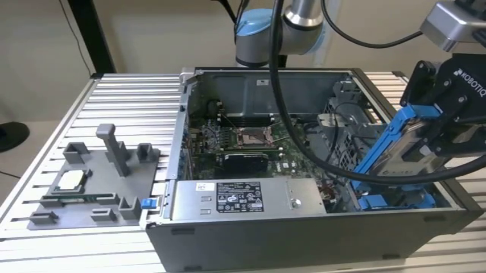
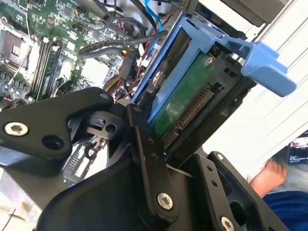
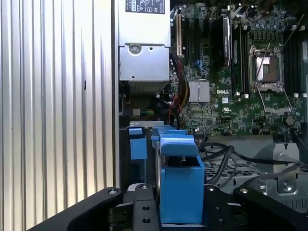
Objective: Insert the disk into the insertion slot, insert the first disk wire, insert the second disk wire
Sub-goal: 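Insert the disk into the insertion slot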
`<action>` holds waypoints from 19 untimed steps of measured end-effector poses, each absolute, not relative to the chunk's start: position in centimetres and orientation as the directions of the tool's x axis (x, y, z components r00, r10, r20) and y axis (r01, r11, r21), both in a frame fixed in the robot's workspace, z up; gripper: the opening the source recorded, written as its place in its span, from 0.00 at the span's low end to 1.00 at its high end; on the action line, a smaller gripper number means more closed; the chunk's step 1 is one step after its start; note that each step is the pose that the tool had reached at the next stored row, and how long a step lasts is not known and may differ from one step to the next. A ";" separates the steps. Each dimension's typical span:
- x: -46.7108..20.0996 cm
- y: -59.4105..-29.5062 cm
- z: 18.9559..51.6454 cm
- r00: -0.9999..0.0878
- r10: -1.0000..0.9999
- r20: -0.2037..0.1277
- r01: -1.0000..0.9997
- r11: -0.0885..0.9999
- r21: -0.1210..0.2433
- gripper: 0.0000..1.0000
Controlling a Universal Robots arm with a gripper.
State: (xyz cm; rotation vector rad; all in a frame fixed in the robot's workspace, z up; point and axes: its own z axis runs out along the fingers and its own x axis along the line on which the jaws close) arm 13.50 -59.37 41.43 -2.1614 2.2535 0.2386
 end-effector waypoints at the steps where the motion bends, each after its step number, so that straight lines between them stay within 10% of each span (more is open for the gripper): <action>1: 13.5 -59.4 41.4 -0.047 -0.993 -0.113 -0.994 0.036 0.102 0.00; 19: 13.5 -59.5 39.6 -0.045 -0.993 -0.113 -0.995 0.035 0.093 0.00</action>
